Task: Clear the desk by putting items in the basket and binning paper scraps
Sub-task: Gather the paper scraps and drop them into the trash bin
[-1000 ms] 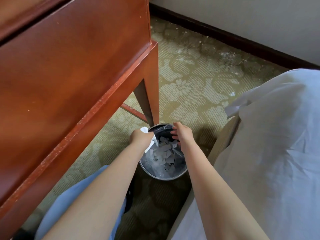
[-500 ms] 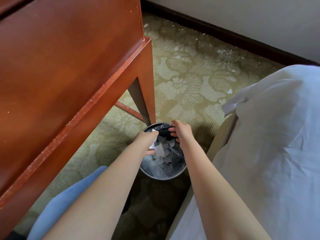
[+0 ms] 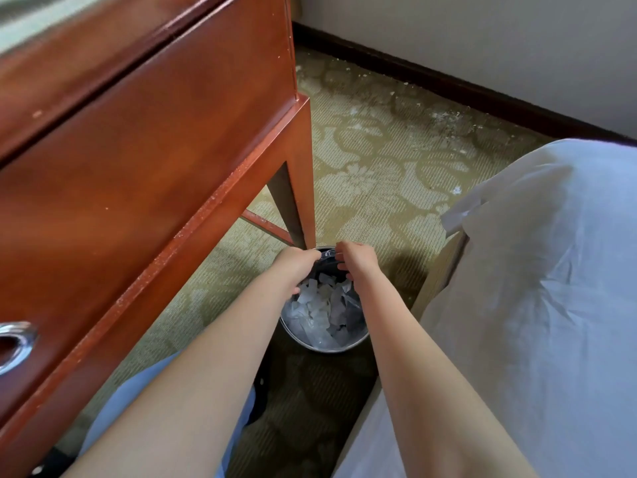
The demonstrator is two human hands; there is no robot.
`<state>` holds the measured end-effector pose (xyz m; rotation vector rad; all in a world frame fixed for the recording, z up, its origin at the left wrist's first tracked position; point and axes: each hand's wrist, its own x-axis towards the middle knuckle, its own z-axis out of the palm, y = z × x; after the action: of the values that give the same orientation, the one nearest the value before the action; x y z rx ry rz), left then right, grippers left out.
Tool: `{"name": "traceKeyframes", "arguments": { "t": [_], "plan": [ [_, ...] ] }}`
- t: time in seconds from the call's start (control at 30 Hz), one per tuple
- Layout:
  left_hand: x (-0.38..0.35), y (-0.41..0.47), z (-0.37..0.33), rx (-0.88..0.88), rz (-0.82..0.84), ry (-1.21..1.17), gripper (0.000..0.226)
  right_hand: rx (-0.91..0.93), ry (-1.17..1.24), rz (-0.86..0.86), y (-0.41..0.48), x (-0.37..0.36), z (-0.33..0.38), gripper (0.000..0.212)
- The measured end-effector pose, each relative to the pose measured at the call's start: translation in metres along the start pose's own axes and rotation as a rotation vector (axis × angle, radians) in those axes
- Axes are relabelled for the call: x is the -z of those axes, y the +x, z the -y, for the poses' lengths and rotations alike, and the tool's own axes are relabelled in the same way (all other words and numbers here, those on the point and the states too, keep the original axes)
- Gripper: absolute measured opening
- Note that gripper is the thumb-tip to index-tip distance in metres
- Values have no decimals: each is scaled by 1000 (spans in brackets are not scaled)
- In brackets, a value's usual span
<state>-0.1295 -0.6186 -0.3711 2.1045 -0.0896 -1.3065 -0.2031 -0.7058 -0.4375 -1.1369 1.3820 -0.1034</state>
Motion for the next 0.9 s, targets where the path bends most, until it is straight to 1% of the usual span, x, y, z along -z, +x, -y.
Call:
{"name": "traceKeyframes", "arguments": {
  "t": [0.07,0.17,0.2,0.3,0.37,0.53,0.7,0.8,0.9],
  "plan": [
    [4,-13,-5,-21,21,-5,42,26,-16,-7,-10,3,7,38],
    [15,-41,-11,-52,57,0,40,56,10,-5,-31,10,18,17],
    [19,-50,-12,-69,58,9,39,57,33,1,-39,12,21,15],
    [33,-82,-15,-125,43,22,38,73,82,10,-69,16,31,22],
    [42,-106,-16,-169,19,12,36,107,100,9,-94,17,40,18],
    [62,-173,-10,-387,-127,-72,21,254,83,-5,-162,18,72,16],
    [99,-248,-3,-631,-191,-242,11,480,123,13,-247,8,109,15],
    [133,-293,1,-759,-298,-328,13,593,138,68,-299,-10,128,13],
    [173,-329,12,-845,-406,-380,18,670,121,146,-347,-40,141,13]
  ]
}}
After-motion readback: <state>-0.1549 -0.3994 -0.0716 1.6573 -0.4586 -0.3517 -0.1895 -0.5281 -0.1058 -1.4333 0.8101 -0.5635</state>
